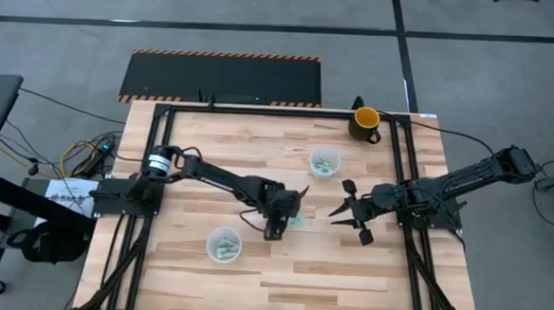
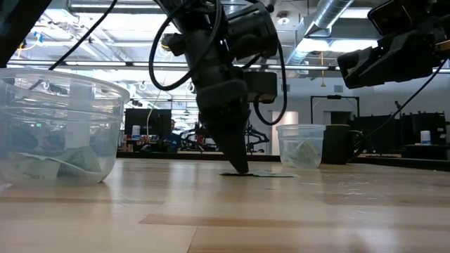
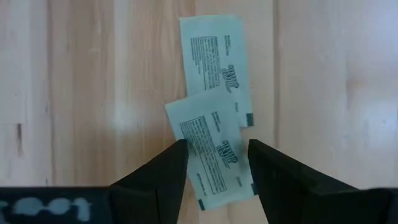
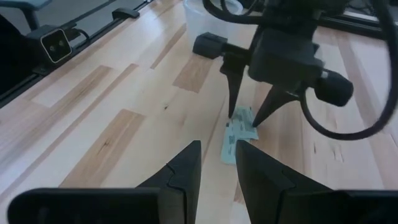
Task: Pick and place Stevia / Truvia into bins
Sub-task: Put the stevia packet into the bottom transparent container
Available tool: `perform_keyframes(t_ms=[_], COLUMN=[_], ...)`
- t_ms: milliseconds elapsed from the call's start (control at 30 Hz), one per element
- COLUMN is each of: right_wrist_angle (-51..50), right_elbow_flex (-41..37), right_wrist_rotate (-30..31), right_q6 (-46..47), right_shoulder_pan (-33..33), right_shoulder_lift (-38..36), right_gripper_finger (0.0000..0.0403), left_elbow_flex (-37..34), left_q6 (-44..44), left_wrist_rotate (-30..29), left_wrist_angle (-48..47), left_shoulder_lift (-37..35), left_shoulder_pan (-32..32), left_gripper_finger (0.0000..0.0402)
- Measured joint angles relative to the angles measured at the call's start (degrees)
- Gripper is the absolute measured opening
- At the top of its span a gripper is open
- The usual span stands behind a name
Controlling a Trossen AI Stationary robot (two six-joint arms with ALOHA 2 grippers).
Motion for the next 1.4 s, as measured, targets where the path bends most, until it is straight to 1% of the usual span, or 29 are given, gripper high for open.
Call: perform_keyframes(t_ms=[133,233,300,400,633,767,867,1033,1400], right_wrist_angle=[-0.26,-0.41,-0.46,-0.55,-0.49,-0.49,-0.49,-0.49,-0.05], right_elbow_flex=[-0.01,-0.01,-0.01,-0.01,-0.01,-0.01,-0.01,-0.01,-0.01], right_wrist_rotate=[0.00,0.00,0.00,0.00,0.00,0.00,0.00,0.00,0.00], right_q6=[0.01,0.01,-0.01,-0.01,0.01,0.00,-0.01,0.01,0.01], right_shoulder_pan=[-0.01,0.00,0.00,0.01,0.00,0.00,0.01,0.00,-0.01], right_shoulder_lift=[0.00,0.00,0.00,0.00,0.00,0.00,0.00,0.00,0.00], right_gripper_finger=[0.0093,0.0093,0.0093,0.0093,0.0093,0.0093,0.0093,0.0093,0.0093], left_elbow_flex=[0.03,0.03,0.03,0.03,0.03,0.03,0.03,0.03,-0.06], left_q6=[-0.06,-0.06,-0.16,-0.35,-0.35,-0.35,-0.35,-0.33,0.86], left_wrist_rotate=[1.85,2.00,1.97,1.89,2.25,2.70,2.75,0.87,-8.40], left_wrist_angle=[0.08,0.16,0.19,0.19,0.12,0.12,0.10,-0.06,-0.45], left_shoulder_lift=[0.09,0.09,0.09,0.12,0.14,0.14,0.14,-0.04,-3.53], left_shoulder_pan=[0.71,0.87,0.85,0.90,0.84,0.83,0.76,0.12,-2.03], left_gripper_finger=[0.0167,0.0166,0.0158,0.0130,0.0039,0.0007,0.0005,0.0008,0.0008])
